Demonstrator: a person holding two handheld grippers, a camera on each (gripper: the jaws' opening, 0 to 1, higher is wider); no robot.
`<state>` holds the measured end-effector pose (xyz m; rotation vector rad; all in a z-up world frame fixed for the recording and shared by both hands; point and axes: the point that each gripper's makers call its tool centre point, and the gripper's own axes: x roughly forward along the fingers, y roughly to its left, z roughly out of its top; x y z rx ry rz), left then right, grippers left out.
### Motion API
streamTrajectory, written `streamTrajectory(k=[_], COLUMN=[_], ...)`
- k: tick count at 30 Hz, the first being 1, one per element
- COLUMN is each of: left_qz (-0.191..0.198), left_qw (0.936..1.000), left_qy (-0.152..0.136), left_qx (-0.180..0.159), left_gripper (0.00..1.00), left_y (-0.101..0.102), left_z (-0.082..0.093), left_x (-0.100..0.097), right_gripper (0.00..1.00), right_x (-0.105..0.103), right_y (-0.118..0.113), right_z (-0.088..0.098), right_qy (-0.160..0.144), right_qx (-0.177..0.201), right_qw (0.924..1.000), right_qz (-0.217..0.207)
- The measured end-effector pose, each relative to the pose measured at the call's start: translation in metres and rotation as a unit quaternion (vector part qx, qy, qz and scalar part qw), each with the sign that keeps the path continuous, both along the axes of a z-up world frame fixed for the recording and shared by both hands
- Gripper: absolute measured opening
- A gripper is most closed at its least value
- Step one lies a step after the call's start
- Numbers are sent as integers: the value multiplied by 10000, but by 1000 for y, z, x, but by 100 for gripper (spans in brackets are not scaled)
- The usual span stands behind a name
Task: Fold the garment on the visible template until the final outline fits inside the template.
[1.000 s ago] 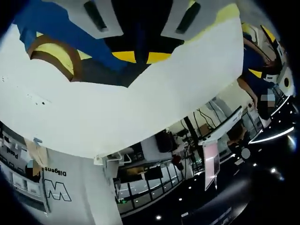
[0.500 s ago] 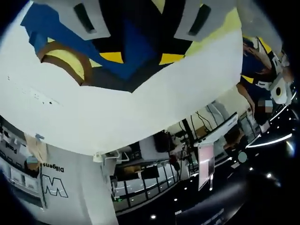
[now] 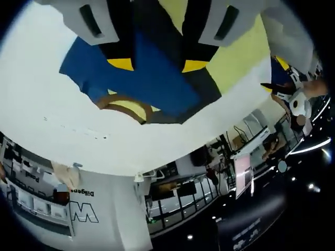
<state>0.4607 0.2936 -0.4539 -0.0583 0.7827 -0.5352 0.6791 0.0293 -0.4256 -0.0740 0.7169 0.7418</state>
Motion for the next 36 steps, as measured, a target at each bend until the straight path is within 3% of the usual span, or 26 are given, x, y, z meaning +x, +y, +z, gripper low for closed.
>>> streamTrajectory(k=[4, 13, 18, 23, 24, 31, 36], left_qz=[12, -109, -125, -181, -136, -51, 18], left_qw=[9998, 9992, 9978, 9967, 9946, 9927, 9913], left_qy=[122, 381, 476, 609, 708, 770, 855], left_qx=[-147, -103, -450, -510, -747, -927, -998], left_gripper=[64, 54, 46, 39, 38, 30, 16], left_y=[-6, -9, -20, -26, -31, -31, -29], left_z=[-7, -17, -15, -17, -16, -14, -18], left_x=[-4, -16, -21, -29, -31, -37, -42], right_gripper=[28, 26, 24, 24, 24, 21, 19], right_x=[-18, -66, -106, -144, -155, -193, -216], right_y=[-40, -89, -97, -101, -104, -111, -110], right_z=[-13, -25, -28, -32, -35, -34, -37], right_qy=[159, 411, 653, 821, 872, 1091, 1258], right_qx=[-90, 62, 342, 399, 379, 504, 568], right_qw=[9994, 9978, 9953, 9937, 9935, 9909, 9886], right_qz=[-284, -518, -633, -654, -631, -606, -605])
